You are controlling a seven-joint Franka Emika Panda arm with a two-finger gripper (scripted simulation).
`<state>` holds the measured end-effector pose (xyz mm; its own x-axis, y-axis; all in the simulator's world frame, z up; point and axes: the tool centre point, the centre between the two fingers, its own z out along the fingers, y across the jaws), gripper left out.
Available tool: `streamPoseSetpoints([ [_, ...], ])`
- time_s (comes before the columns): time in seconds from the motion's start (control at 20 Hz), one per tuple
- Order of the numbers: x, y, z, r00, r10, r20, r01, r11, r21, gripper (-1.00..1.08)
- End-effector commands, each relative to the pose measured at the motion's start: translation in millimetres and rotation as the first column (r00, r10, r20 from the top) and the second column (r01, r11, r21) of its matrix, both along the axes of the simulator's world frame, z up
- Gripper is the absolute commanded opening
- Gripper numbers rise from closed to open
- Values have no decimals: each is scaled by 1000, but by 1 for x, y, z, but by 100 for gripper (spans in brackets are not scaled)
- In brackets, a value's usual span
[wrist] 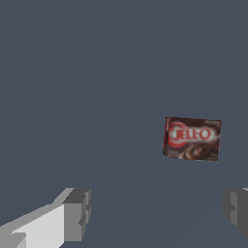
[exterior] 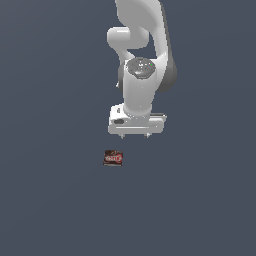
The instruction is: Pick up the object and move it to a goal position.
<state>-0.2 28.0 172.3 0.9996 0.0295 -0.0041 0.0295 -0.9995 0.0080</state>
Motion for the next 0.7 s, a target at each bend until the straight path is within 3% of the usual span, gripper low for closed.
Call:
streamPoseSetpoints([
  [0.0, 0, 0, 0, 1000, 4, 0, -4, 1000, 0, 100],
  [0.65, 4, -10, -11, 989, 146, -3, -146, 989, -4, 100],
])
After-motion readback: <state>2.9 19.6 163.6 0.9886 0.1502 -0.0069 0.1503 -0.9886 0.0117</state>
